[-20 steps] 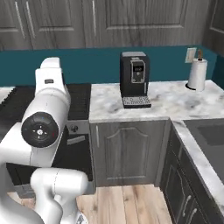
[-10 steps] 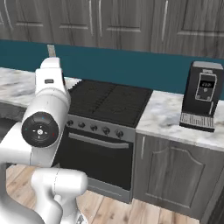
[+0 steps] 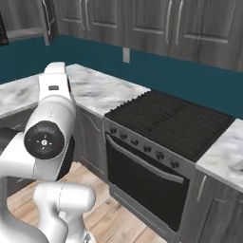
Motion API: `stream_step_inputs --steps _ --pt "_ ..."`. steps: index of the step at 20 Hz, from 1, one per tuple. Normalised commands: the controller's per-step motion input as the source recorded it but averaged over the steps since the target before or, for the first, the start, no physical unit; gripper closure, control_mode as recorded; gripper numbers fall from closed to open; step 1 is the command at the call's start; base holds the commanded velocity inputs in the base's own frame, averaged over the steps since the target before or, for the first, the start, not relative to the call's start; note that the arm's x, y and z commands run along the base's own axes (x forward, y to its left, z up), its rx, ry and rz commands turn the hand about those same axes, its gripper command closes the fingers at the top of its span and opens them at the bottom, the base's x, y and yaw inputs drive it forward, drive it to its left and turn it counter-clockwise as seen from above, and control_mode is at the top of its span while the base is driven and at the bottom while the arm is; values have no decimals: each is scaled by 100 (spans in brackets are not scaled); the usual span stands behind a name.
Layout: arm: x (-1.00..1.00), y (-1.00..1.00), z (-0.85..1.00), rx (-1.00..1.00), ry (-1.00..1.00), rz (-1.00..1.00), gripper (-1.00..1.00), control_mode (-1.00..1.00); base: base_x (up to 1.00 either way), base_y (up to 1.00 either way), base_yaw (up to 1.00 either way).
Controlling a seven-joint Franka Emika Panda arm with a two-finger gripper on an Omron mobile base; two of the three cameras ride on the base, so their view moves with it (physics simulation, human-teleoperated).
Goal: Close all open cabinet doors.
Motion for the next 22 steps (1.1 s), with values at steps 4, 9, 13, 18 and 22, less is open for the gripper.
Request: stream_step_inputs --steps 4,9,13,18,22 --pt "0 0 0 0 0 0 -100 100 0 11 57" --pt "0 0 0 0 0 0 -100 100 7 13 51" --pt "0 0 0 0 0 0 -100 100 28 10 45" --pt "0 0 0 0 0 0 -100 100 43 4 40" --pt "0 0 0 0 0 0 -100 100 47 0 34"
